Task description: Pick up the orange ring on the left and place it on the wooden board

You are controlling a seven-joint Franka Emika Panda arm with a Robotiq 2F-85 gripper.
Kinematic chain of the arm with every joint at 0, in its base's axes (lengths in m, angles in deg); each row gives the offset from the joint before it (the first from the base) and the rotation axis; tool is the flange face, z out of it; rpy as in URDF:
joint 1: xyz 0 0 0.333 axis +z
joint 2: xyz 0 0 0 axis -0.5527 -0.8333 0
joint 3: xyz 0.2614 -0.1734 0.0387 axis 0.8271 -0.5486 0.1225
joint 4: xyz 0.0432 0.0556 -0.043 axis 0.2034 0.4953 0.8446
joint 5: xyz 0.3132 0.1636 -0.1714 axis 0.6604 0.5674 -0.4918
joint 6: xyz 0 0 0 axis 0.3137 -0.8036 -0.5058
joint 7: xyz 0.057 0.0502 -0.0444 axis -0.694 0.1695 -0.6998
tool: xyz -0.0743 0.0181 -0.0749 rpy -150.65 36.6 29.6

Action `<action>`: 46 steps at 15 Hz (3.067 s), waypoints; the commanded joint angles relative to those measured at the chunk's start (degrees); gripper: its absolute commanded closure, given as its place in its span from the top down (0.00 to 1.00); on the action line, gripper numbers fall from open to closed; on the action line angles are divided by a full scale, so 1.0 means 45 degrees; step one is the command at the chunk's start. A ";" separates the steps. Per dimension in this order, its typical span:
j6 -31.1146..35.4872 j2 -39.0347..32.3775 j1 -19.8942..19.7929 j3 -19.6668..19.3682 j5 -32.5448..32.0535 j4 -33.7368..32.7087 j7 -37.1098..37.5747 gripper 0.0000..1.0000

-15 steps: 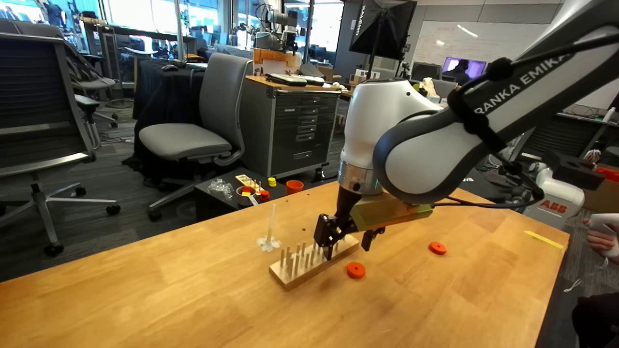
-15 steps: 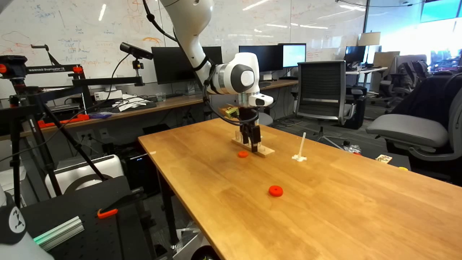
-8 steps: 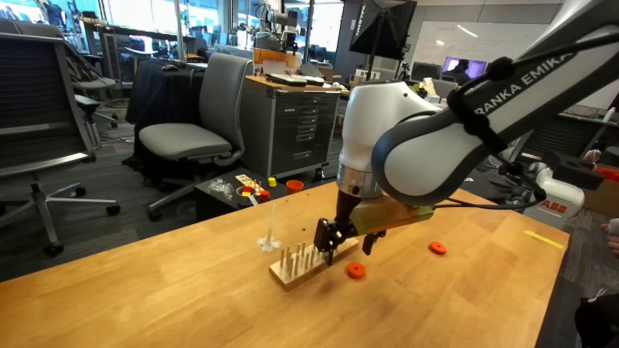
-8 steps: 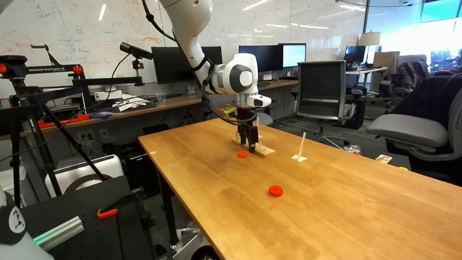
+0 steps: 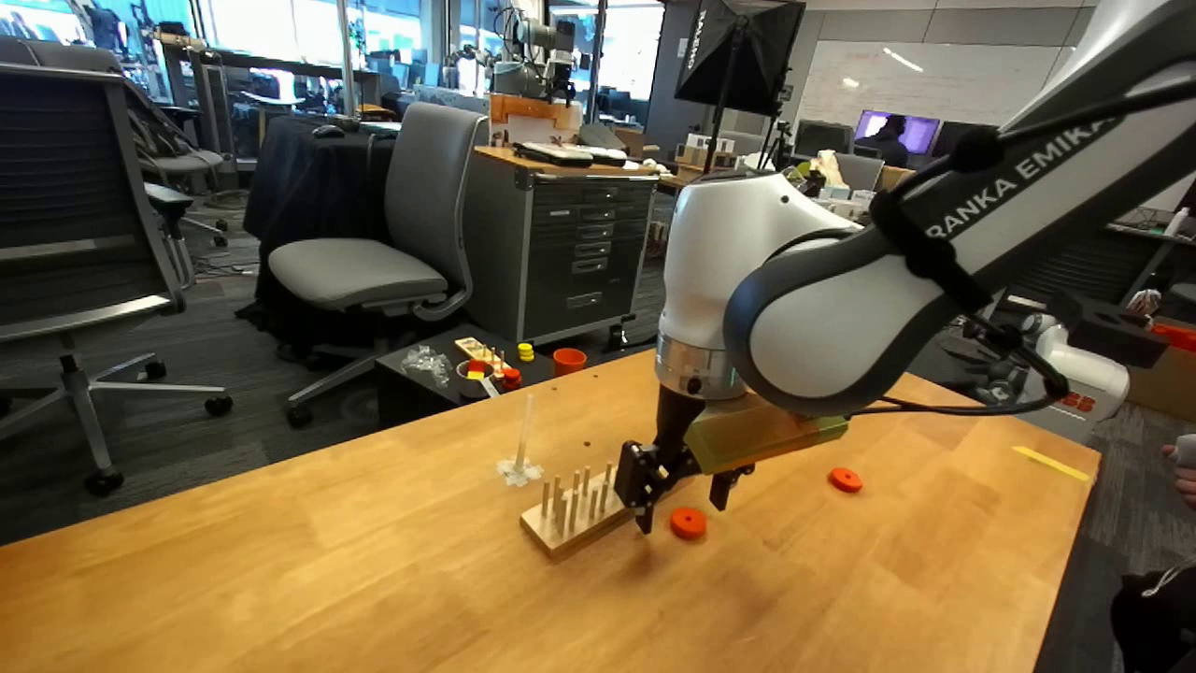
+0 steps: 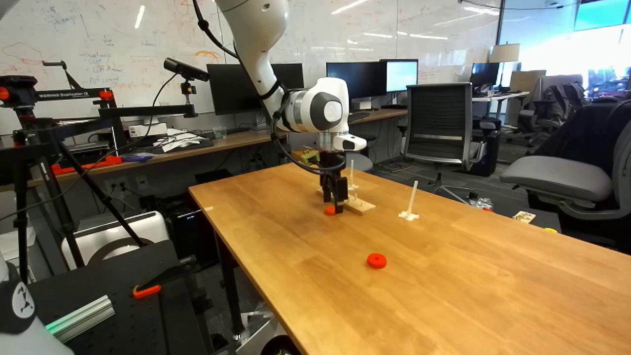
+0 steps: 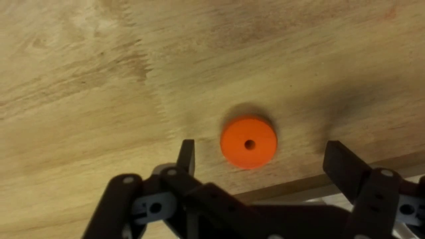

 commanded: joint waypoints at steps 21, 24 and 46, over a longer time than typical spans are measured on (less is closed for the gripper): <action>-0.0322 0.0481 -0.0382 -0.0183 0.0235 -0.0180 -0.0204 0.18; -0.0349 0.0605 -0.0343 -0.0247 0.0186 -0.0436 -0.0151 0.18; -0.0462 -0.0223 -0.0218 -0.0243 0.0242 -0.1984 0.0023 0.18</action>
